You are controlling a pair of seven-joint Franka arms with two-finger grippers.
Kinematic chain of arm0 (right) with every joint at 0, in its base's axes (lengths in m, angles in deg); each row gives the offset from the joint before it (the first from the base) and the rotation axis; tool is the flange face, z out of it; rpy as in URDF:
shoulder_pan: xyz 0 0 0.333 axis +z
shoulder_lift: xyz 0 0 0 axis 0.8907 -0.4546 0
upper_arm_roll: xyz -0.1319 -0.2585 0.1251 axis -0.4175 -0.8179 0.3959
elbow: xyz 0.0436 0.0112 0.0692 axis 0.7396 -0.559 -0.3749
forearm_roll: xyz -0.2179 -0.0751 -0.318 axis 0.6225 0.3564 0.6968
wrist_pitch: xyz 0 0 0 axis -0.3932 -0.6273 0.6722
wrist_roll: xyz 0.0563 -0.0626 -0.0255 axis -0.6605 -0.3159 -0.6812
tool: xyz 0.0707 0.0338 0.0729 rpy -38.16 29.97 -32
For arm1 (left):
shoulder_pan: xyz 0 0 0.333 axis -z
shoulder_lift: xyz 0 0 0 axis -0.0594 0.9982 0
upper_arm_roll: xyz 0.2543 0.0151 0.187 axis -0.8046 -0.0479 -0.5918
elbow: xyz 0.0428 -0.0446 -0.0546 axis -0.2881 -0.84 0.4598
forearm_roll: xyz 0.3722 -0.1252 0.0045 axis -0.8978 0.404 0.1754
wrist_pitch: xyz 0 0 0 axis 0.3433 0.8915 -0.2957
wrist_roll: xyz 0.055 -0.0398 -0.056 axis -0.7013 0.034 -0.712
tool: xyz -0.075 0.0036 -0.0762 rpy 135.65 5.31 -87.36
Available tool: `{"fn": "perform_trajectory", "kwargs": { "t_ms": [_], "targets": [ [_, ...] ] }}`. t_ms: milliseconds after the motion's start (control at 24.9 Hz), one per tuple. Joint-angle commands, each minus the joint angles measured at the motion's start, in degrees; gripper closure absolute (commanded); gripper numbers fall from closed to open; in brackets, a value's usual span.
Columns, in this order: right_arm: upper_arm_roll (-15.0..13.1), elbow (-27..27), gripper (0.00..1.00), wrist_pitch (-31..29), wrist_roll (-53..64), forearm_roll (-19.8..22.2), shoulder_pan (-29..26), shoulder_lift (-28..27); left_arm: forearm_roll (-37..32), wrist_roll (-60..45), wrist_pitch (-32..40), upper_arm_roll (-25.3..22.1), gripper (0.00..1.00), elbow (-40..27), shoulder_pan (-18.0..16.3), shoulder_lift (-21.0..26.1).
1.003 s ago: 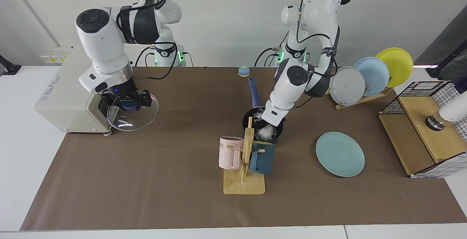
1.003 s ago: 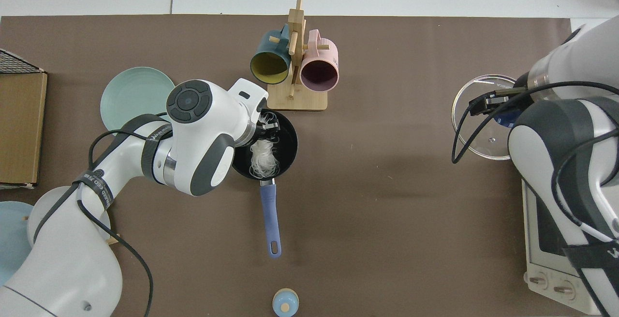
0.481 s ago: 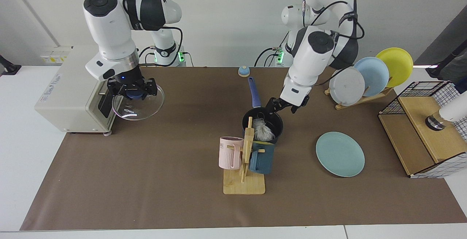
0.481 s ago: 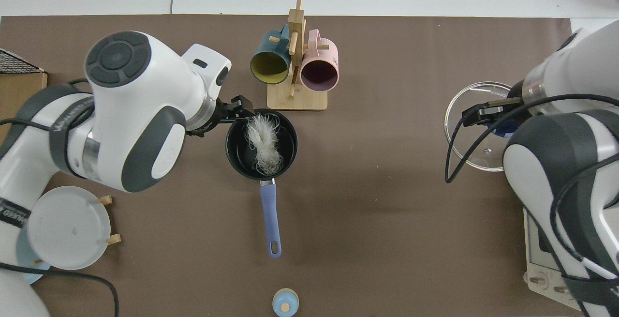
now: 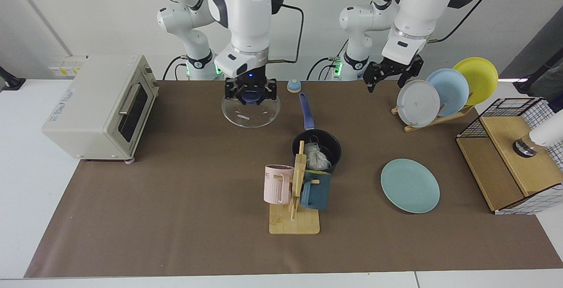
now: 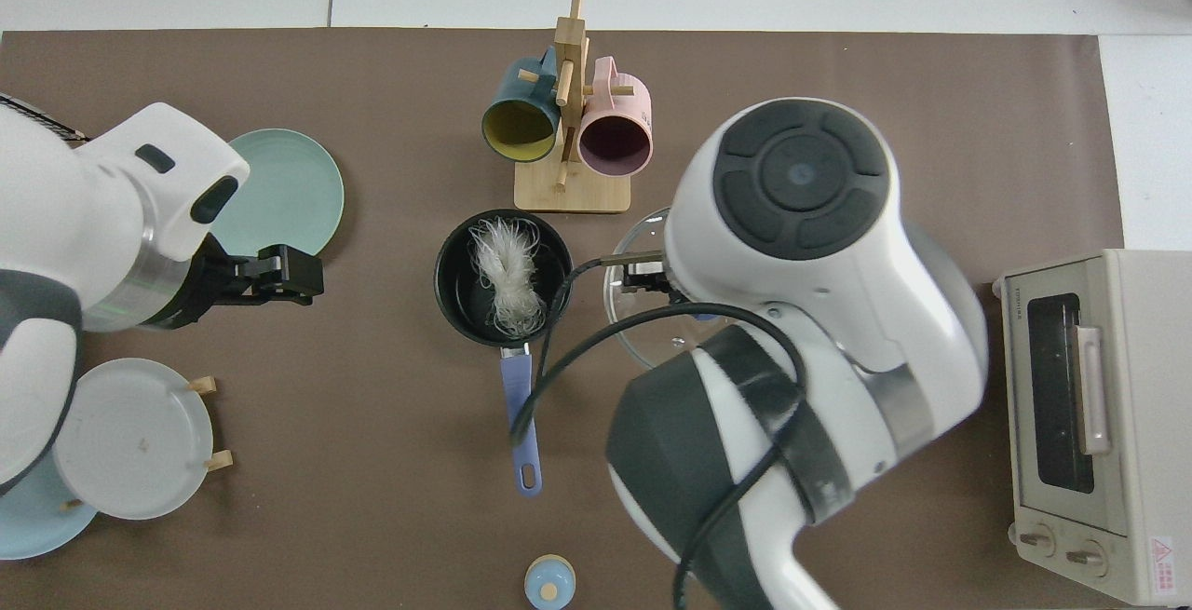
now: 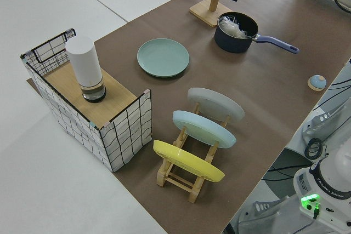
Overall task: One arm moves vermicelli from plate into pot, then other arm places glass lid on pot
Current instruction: 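Withdraw the left gripper while the right gripper lifts the glass lid, then carry the glass lid over the saucepan with the right gripper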
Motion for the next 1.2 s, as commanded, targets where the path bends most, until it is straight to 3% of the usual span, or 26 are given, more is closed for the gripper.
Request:
{"fn": "perform_trajectory", "kwargs": {
  "t_ms": [0, 160, 321, 441, 762, 923, 1164],
  "targets": [
    [-0.65, 16.21, 1.00, 4.24, -6.49, 0.26, 4.17, -13.51, -0.09, 6.95, 1.74, -4.30, 0.00, -1.72, 0.10, -1.95],
    [-1.09, 24.03, 1.00, 3.28, -10.98, 1.05, 8.91, -21.68, 0.00, 9.33, 1.30, -7.21, 0.00, -1.80, 0.02, -2.04],
    [-4.25, 31.16, 1.00, 0.64, -12.31, 1.49, 13.23, -29.43, 1.13, 12.13, 0.25, -9.05, 0.00, -1.80, -0.16, -2.04],
    [-4.17, 31.34, 1.00, -1.11, -12.31, 1.49, 13.76, -30.32, 5.26, 15.22, -0.37, -11.25, 0.00, -1.72, -0.51, -2.04],
    [-4.17, 31.34, 1.00, -6.65, -12.04, 1.49, 14.64, -33.48, 5.54, 14.26, -2.04, -11.26, 0.00, -1.72, -0.51, -2.13],
    [-4.17, 31.25, 1.00, -7.53, -11.96, 1.49, 14.64, -34.19, 5.36, 8.46, -6.95, -11.34, 0.00, -1.80, -0.69, -2.04],
    [-3.91, 31.08, 1.00, -8.68, -11.60, 1.32, 14.64, -35.07, 4.49, 9.42, -7.49, -11.43, 0.01, -1.80, -0.77, -1.96]
  ]
}}
